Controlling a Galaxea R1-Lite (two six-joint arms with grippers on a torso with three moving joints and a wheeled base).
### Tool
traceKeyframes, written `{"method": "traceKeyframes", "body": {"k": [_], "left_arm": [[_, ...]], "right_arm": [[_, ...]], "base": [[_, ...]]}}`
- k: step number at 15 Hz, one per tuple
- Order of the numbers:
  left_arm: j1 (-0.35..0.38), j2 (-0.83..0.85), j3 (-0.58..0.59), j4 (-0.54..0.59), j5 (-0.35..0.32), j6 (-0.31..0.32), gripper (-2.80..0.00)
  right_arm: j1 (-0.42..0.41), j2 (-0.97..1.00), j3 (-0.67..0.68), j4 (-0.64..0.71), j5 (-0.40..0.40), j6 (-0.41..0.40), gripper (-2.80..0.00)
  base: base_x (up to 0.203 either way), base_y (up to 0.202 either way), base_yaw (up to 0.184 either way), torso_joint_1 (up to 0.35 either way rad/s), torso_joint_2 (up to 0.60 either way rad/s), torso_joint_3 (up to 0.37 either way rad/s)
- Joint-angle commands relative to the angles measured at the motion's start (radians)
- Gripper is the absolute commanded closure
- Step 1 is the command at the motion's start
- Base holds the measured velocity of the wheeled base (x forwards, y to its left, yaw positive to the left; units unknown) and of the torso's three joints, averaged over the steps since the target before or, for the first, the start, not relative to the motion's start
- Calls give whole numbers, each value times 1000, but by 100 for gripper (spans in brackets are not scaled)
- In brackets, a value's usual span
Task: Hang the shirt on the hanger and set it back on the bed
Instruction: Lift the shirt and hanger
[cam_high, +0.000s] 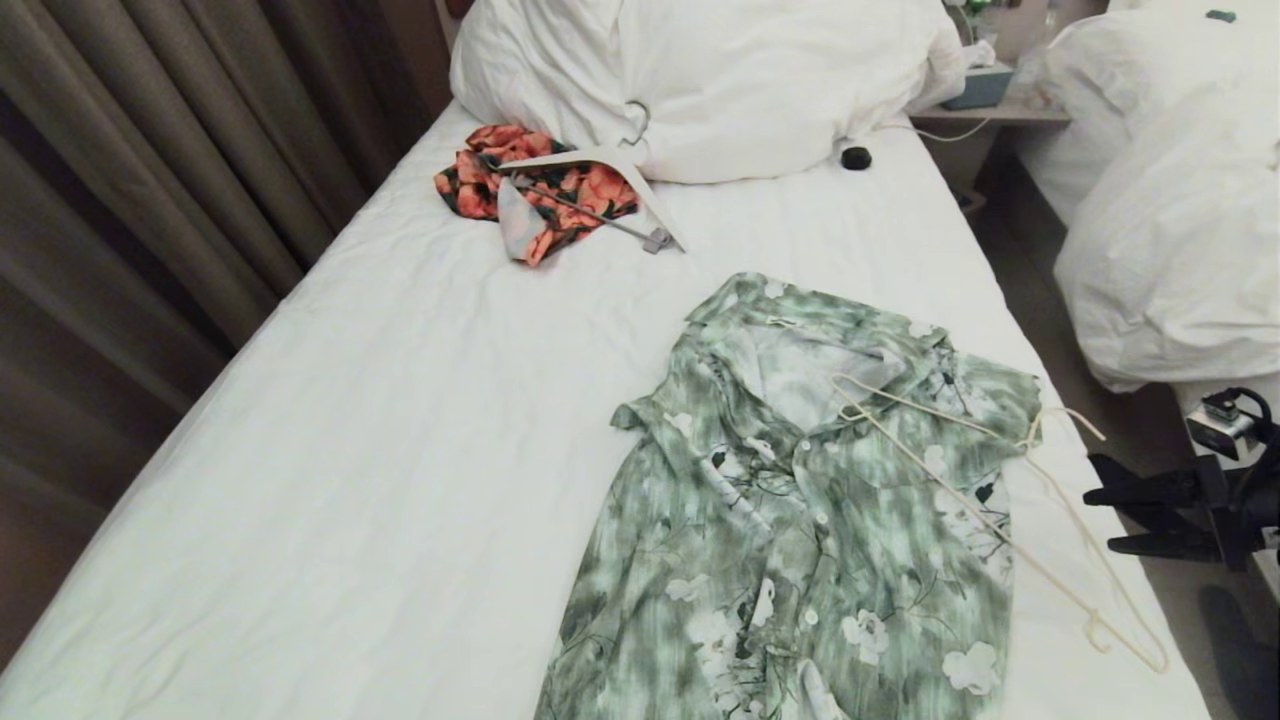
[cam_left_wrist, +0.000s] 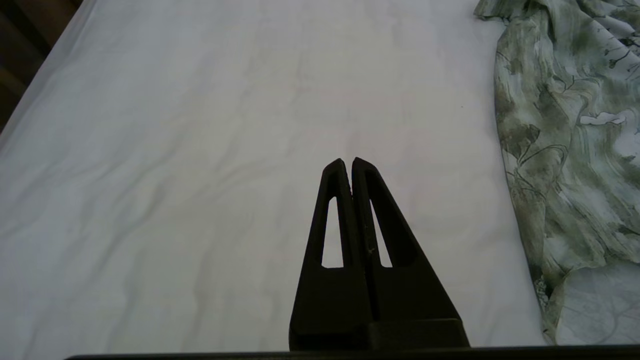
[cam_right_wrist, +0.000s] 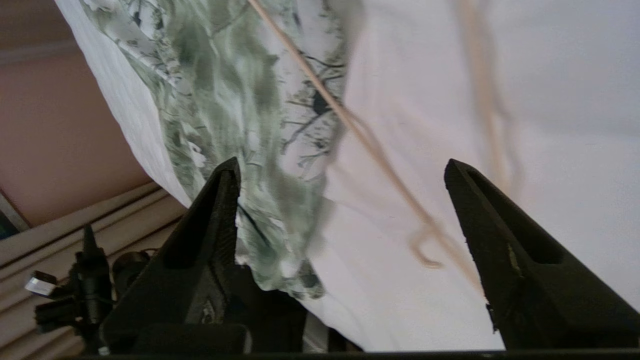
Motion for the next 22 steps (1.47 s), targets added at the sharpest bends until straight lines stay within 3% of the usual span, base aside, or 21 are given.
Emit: {"method": "traceKeyframes", "body": {"k": [1,3,9,16,20,22], "left_arm": [[0,1,0,0,0,0,0],[0,1,0,0,0,0,0],[0,1,0,0,0,0,0],[0,1,0,0,0,0,0],[0,1,0,0,0,0,0],[0,1,0,0,0,0,0]], "right_arm": [[-7,27,-4,5,8,-25,-280],[-6,47,-13,5,12,-69,-280],[-4,113,-79,-6,45,-78,-280],[37,135,-94,-50,168,-52,-280],[66,115,-79,-57,171,-46,-280],[77,118,-15,-150,158,-33,-280]], "base": [[0,0,0,0,0,0],[0,0,0,0,0,0],[0,0,0,0,0,0],[0,0,0,0,0,0],[0,0,0,0,0,0],[0,0,0,0,0,0]]}}
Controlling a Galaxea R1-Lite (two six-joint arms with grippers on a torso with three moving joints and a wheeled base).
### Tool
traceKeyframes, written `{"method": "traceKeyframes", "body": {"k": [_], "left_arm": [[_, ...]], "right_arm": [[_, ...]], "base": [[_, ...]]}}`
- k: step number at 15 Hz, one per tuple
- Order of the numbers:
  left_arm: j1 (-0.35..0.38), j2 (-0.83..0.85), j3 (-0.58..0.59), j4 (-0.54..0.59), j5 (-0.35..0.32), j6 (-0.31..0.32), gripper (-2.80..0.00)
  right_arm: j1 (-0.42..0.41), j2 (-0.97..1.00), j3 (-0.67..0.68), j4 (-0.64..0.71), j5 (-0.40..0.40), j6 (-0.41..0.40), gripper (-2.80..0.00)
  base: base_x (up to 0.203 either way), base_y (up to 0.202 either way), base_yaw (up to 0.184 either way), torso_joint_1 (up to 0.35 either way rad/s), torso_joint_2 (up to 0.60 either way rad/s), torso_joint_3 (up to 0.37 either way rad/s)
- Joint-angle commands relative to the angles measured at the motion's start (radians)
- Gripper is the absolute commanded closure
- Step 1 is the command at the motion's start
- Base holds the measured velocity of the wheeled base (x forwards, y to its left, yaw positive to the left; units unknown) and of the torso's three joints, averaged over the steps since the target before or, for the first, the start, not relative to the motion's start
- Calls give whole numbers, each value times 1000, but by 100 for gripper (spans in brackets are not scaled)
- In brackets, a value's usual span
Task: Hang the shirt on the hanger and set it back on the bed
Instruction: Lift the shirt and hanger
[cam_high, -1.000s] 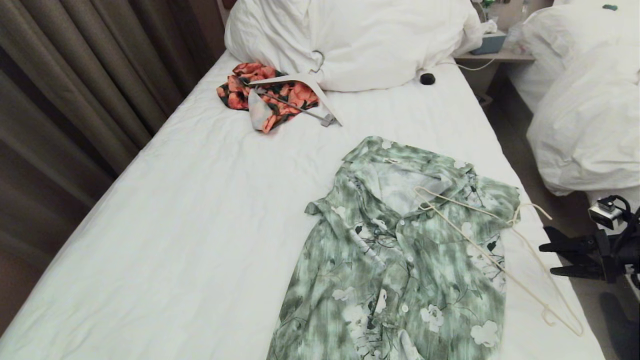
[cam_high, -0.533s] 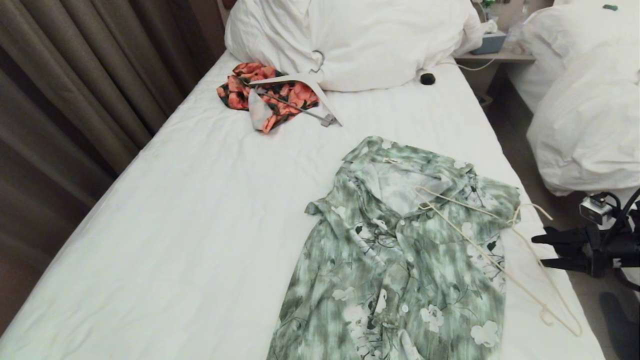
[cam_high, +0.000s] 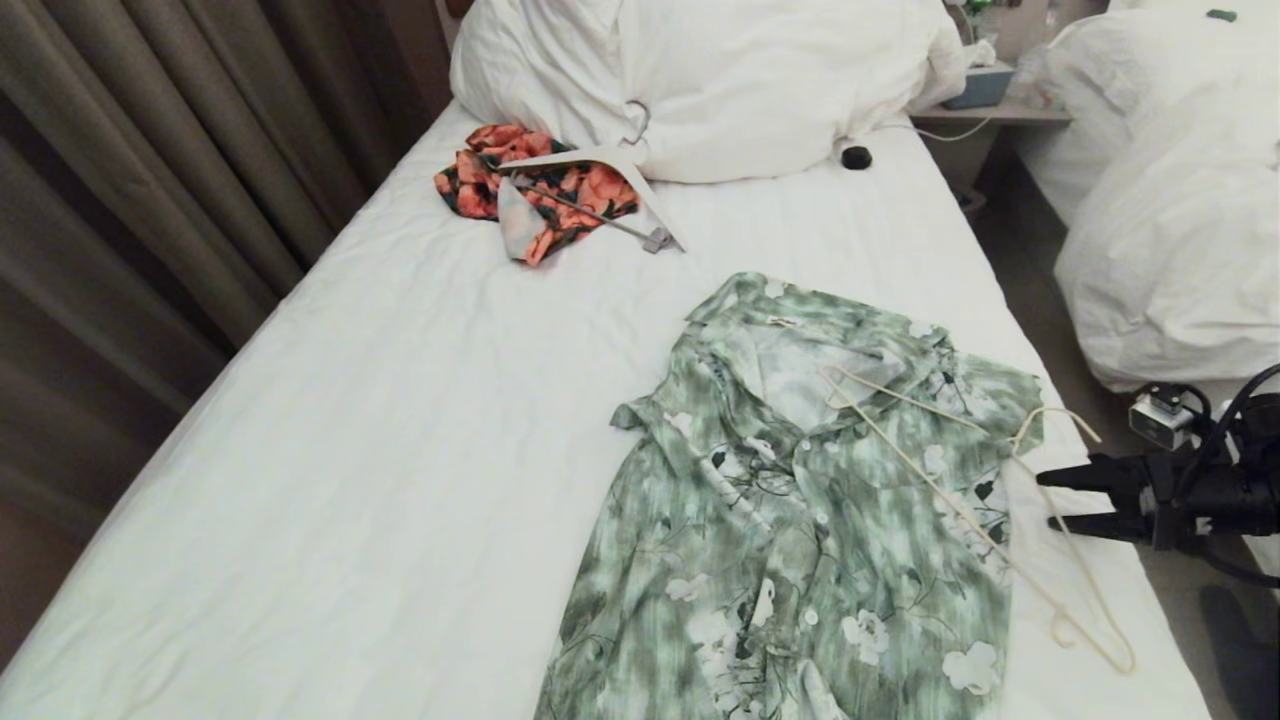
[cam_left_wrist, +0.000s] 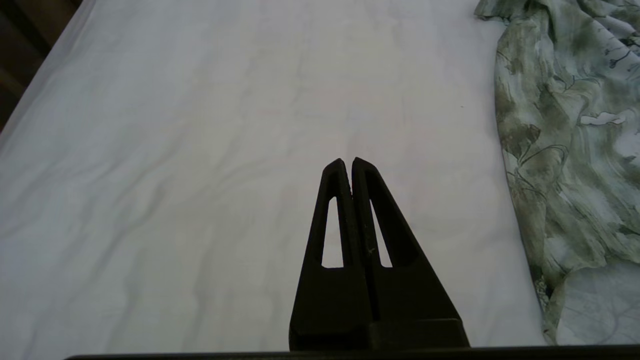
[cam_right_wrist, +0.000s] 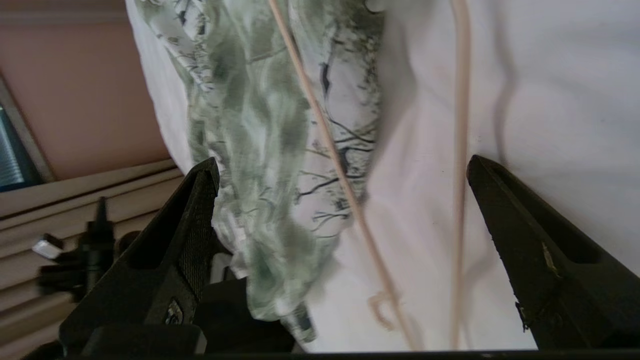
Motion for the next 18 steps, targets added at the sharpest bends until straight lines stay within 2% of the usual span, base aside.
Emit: {"method": "traceKeyframes", "body": {"k": [1,3,5,12,15,16,18], "left_arm": [[0,1,0,0,0,0,0],[0,1,0,0,0,0,0],[0,1,0,0,0,0,0],[0,1,0,0,0,0,0],[0,1,0,0,0,0,0],[0,1,0,0,0,0,0],[0,1,0,0,0,0,0]], "right_arm": [[12,-1,60,-95,3,4,-280],[31,4,147,-273,-1,20,-280],[51,4,181,-352,-1,39,-280],[141,-7,173,-355,11,41,-280],[155,-7,165,-358,10,50,-280],[155,-7,165,-359,10,50,0],[151,-8,164,-364,8,56,0]], "base": [[0,0,0,0,0,0],[0,0,0,0,0,0],[0,0,0,0,0,0],[0,0,0,0,0,0],[0,0,0,0,0,0],[0,0,0,0,0,0],[0,0,0,0,0,0]]}}
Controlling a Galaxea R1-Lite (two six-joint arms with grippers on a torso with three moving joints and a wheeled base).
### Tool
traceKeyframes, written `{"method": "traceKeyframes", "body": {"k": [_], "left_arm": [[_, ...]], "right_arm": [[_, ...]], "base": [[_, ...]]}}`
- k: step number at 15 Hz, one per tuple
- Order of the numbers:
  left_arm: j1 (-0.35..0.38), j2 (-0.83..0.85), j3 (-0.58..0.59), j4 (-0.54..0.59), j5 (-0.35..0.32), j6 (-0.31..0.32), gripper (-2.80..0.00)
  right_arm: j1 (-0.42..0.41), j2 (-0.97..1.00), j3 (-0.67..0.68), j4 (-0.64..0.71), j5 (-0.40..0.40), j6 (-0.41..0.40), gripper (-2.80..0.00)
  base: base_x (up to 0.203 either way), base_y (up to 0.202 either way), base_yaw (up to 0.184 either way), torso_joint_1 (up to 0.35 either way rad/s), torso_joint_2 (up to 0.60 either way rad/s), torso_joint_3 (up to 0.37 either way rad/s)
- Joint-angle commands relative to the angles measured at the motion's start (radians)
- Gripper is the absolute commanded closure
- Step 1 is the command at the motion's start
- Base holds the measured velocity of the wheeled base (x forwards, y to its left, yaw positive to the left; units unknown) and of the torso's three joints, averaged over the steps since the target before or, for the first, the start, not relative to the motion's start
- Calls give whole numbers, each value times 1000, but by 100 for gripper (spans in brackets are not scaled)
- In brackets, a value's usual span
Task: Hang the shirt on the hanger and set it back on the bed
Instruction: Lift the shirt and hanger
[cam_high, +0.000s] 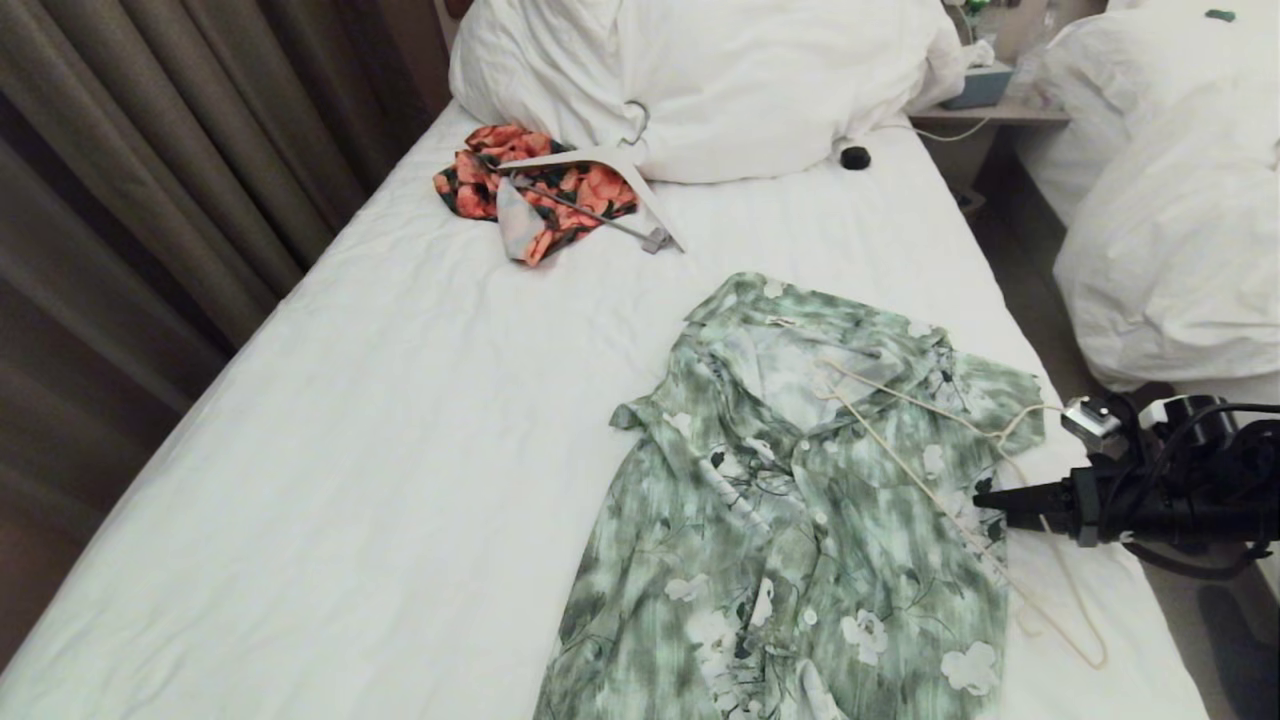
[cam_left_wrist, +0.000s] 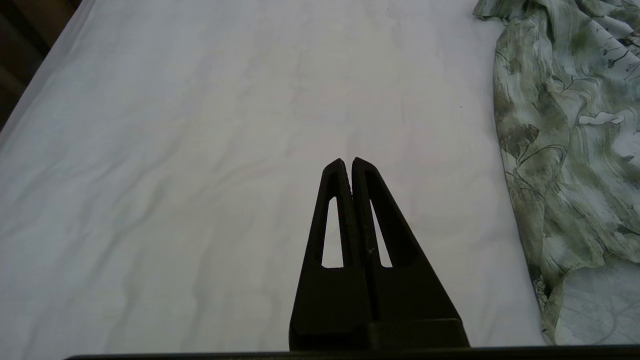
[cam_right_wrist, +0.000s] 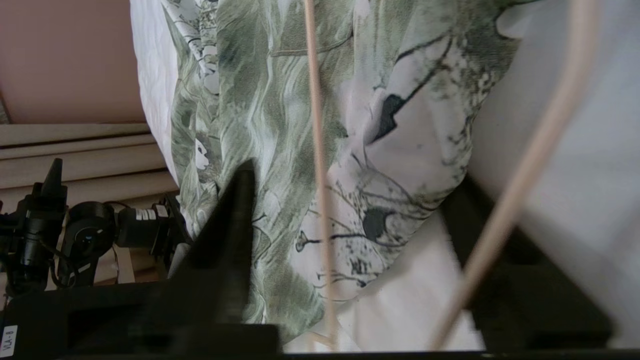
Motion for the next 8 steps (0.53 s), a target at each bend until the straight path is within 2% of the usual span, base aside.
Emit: {"method": "traceKeyframes", "body": {"k": [1,5,8], "left_arm": [[0,1,0,0,0,0,0],[0,1,0,0,0,0,0],[0,1,0,0,0,0,0]], "right_arm": [[-2,-2,-1,-1,7,-1,0],[-18,-70,2,22,9,3,0],[-81,-181,-4,147,3,-9,0]], "base": [[0,0,0,0,0,0],[0,0,0,0,0,0],[0,0,0,0,0,0]]}}
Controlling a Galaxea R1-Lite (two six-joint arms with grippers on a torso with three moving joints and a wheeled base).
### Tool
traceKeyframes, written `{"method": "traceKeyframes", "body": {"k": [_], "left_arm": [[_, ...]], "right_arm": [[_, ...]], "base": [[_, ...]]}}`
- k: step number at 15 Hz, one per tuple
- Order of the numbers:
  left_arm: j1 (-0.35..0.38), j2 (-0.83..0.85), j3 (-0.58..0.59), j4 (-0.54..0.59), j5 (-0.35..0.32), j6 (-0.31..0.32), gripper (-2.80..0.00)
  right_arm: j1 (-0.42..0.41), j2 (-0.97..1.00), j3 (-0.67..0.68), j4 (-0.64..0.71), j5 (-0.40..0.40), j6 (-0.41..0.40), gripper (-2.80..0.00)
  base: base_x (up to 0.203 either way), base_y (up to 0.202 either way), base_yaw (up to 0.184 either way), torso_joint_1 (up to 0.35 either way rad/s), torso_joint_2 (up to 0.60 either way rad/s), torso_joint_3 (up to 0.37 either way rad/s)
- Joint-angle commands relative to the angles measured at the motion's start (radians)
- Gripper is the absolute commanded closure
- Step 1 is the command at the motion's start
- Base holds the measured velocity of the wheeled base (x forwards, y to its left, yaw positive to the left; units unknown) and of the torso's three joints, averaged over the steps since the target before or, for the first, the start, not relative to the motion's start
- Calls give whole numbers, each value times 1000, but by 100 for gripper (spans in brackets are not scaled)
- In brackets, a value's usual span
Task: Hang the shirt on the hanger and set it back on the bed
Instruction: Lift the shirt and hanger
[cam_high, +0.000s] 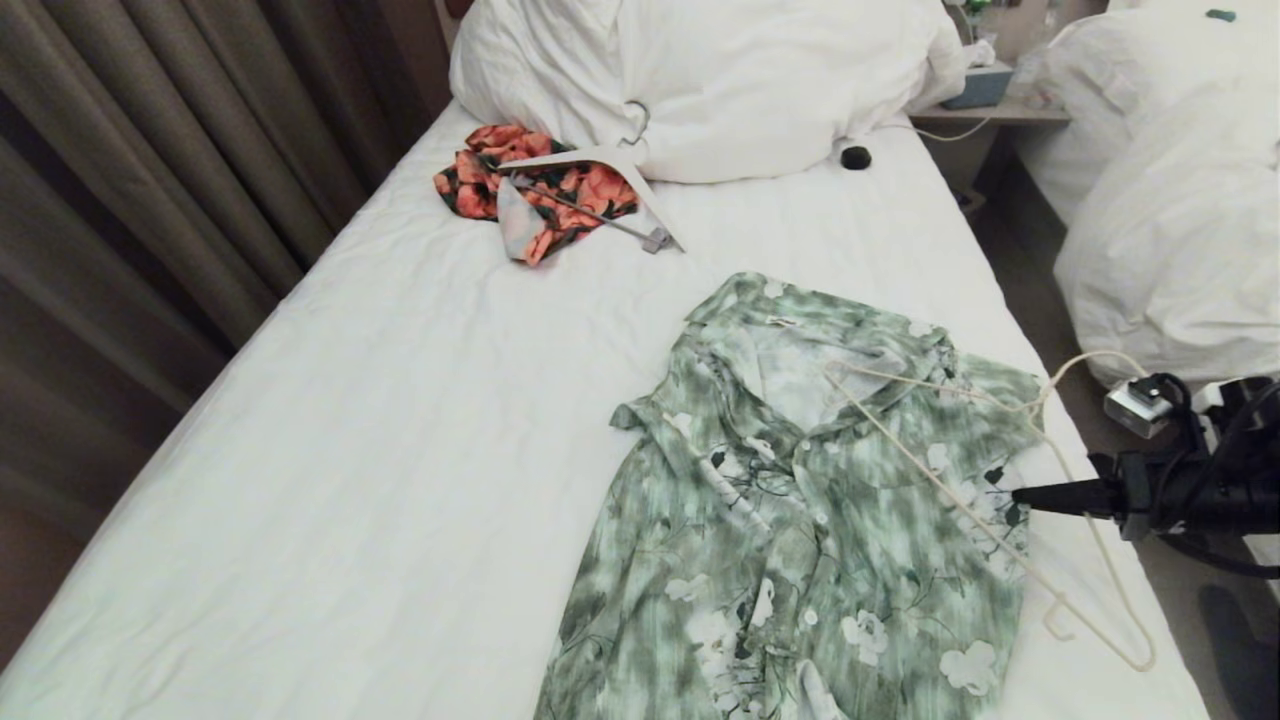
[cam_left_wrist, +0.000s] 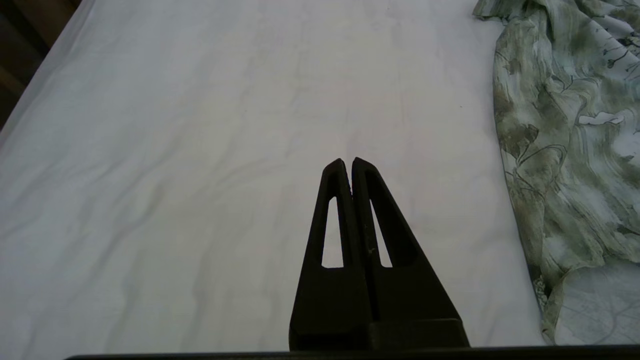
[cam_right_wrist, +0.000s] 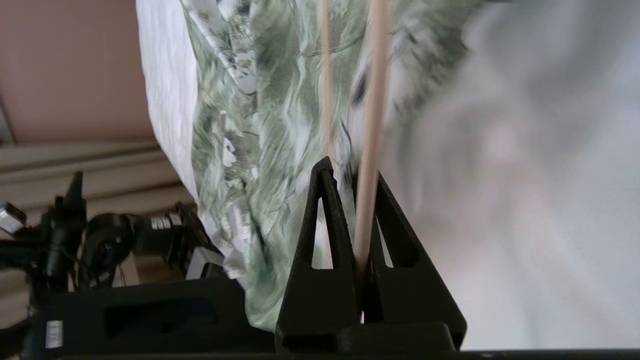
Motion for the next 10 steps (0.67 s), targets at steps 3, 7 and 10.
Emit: {"method": "traceKeyframes", "body": {"k": [3,7,10], "left_arm": [[0,1,0,0,0,0,0],[0,1,0,0,0,-12,0],[0,1,0,0,0,-337,0]], "right_arm": [[-80,-105,-19,109,3,-29,0],[-87,-129,-45,161,2,-31,0],[-85,-178,-121,259,-2,-32,0]], "base": [[0,0,0,0,0,0],[0,0,0,0,0,0],[0,0,0,0,0,0]]}}
